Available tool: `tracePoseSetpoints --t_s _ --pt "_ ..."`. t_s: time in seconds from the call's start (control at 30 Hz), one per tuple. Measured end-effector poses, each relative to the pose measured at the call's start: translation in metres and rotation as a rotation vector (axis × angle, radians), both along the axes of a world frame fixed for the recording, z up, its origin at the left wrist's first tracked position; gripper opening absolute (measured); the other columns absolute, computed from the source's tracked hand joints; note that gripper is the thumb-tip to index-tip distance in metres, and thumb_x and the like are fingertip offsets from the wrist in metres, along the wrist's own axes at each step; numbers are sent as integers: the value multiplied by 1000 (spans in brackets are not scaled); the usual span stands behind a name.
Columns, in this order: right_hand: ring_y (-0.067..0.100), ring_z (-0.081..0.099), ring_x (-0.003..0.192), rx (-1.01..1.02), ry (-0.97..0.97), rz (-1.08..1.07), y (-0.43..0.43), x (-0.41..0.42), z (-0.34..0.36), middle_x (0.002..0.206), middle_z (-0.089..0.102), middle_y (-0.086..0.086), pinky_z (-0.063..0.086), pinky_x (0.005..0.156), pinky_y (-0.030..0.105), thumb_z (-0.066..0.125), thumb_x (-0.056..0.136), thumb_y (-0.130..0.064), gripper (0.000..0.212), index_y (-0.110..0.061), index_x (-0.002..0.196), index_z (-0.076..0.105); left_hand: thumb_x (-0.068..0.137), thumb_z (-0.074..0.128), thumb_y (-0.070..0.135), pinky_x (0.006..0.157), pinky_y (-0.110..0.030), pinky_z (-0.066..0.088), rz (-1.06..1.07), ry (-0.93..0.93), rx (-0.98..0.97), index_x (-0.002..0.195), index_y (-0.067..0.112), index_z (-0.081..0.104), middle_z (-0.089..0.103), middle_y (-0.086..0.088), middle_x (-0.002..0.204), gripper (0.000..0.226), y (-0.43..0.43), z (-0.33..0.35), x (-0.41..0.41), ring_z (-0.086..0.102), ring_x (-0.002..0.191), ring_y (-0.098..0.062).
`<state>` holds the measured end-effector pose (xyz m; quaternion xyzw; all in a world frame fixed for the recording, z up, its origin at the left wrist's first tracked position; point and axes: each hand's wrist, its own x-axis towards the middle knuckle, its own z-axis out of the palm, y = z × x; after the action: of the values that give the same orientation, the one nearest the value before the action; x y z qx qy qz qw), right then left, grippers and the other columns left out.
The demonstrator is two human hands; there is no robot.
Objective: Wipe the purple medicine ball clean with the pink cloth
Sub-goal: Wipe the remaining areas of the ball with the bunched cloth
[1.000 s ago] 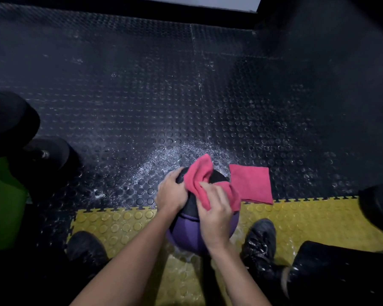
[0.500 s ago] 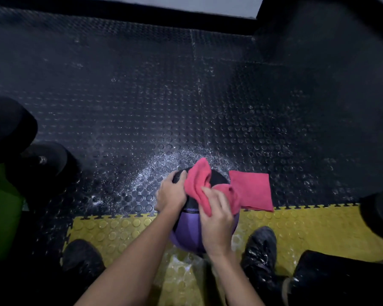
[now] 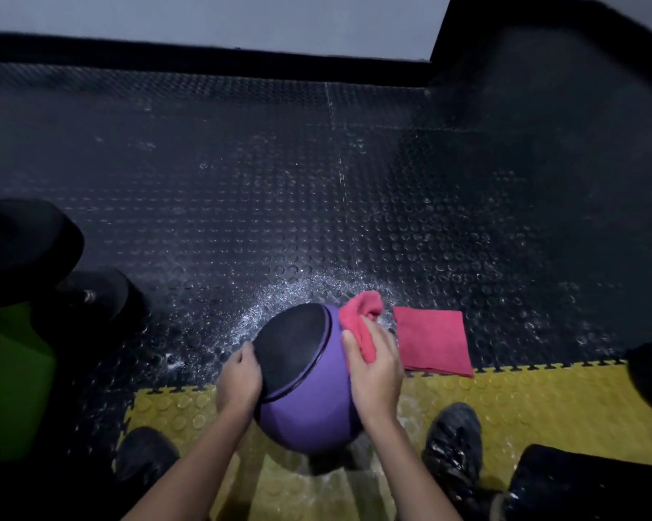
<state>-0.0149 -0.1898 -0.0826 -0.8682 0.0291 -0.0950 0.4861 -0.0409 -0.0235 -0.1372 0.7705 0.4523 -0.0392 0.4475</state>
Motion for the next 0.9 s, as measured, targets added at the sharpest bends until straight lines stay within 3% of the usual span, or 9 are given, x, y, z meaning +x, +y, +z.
tracePoseSetpoints --t_s 0.1,0.17,0.27,0.37,0.43,0.53,0.7,0.8,0.9 --pt "5 51 98 -32 -13 97 23 0 4 112 61 0 29 86 6 53 76 -49 47 -16 105 68 97 37 25 98 -41 39 52 -111 124 127 9 55 53 -16 133 38 8 20 3 50 119 -33" --pt "6 51 100 -60 -34 213 36 -1 6 111 61 0 27 90 3 54 75 -44 41 -16 102 69 98 37 31 105 -44 32 -50 -212 165 130 17 53 51 -6 138 39 -7 42 18 46 125 -26" --pt "4 53 99 -68 -34 361 41 4 5 108 62 1 28 90 0 65 77 -21 26 -14 102 69 96 29 43 107 -53 25 -206 -142 270 119 29 58 54 7 132 39 -22 52 26 43 127 -20" --pt "15 57 100 38 125 125 29 16 -4 107 62 2 34 84 11 67 80 -15 25 -14 105 67 88 17 54 101 -56 34 -202 -121 285 111 22 59 61 3 122 57 -4 42 18 50 118 -23" --pt "20 56 102 70 251 9 29 18 -8 108 62 1 36 81 19 65 82 -19 24 -17 106 65 88 19 52 100 -55 35 -185 -136 275 115 25 59 61 5 123 55 2 42 15 51 117 -22" --pt "16 55 96 0 155 70 50 8 1 106 61 0 34 82 18 68 79 -19 26 -17 105 67 96 33 38 104 -51 33 -181 -122 282 127 31 55 53 8 135 39 -2 44 15 46 127 -20" --pt "7 51 90 -5 61 174 46 3 -2 103 61 -1 32 79 11 69 78 -14 24 -15 102 69 96 37 36 104 -47 35 -168 -137 249 127 33 55 52 10 137 36 7 42 12 46 126 -18" --pt "17 57 95 9 301 34 17 24 -16 105 63 3 34 73 19 64 83 -17 24 -15 107 65 96 37 37 104 -49 34 -176 -137 223 127 33 55 52 11 137 36 8 46 15 45 126 -18" --pt "21 57 101 57 510 -134 -10 35 -22 105 63 1 36 78 21 63 85 -19 27 -13 111 62 96 37 37 106 -50 32 -158 -134 228 129 32 54 51 9 138 37 6 47 17 44 127 -18"
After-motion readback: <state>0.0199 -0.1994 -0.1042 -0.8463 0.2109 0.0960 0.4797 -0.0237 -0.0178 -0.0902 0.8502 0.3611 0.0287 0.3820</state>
